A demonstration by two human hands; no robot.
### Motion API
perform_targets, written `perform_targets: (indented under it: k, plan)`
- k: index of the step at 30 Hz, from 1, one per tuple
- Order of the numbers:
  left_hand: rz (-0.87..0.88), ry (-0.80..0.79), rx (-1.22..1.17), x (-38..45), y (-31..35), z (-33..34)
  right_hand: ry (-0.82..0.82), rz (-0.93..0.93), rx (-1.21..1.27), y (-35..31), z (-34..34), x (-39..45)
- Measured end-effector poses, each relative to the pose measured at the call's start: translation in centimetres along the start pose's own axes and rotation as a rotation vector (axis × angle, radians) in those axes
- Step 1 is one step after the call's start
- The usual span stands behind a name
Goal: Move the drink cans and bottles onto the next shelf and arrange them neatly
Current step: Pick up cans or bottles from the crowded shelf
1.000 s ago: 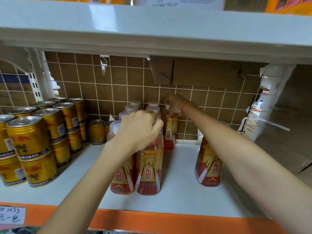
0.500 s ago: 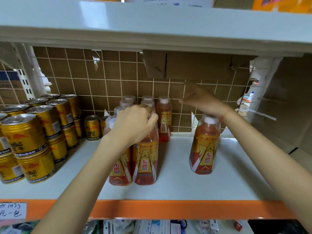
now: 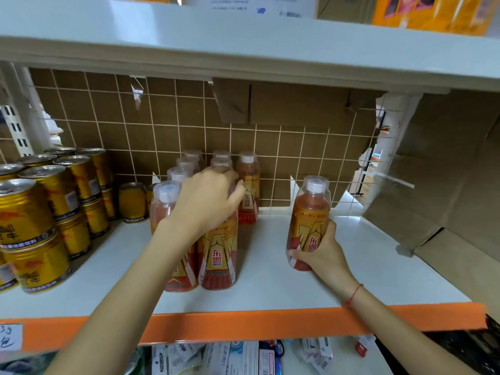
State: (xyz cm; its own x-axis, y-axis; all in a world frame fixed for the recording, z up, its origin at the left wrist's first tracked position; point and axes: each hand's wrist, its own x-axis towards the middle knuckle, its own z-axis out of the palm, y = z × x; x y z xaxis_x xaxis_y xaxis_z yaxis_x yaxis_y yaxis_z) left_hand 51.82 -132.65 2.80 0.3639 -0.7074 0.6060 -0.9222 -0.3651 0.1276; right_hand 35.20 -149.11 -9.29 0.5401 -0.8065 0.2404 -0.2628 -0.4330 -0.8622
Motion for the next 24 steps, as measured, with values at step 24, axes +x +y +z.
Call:
perform_targets:
  k: [24]
  plan:
    - [0.002,0.054,0.008,-0.5,-0.5,1.3,-0.092,-0.014,-0.146,-0.1,4.5,11.5]
